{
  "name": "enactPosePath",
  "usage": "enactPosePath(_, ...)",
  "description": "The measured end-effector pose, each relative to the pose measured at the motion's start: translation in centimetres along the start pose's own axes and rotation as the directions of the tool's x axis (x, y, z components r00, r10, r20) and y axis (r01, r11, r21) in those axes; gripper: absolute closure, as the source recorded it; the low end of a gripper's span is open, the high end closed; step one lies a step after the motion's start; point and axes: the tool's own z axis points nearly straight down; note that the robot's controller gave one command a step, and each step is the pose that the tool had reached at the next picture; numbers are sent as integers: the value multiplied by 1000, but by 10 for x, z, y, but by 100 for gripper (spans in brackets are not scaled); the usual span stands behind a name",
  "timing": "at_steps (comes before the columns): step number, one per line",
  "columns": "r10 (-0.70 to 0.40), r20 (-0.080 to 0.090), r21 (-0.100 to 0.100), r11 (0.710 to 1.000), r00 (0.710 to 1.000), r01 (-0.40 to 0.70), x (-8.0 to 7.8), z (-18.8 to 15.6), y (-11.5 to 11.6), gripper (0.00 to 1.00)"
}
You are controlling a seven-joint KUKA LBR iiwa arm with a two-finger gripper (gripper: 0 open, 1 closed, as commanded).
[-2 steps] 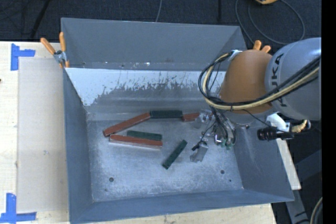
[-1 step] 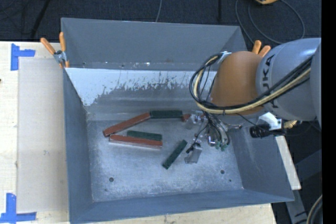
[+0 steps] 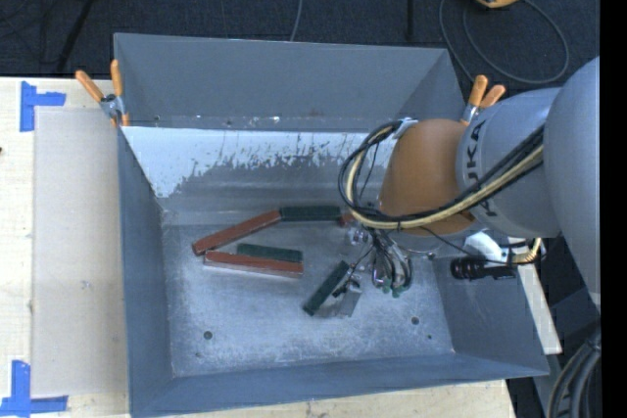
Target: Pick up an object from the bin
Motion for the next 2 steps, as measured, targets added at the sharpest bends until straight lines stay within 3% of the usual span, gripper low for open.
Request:
enactPosePath(1, -63, -2, 1, 998, 998, 63, 12, 12, 31, 100)
enactPosePath(2, -63, -2, 1, 998, 998, 63, 12, 12, 31, 100)
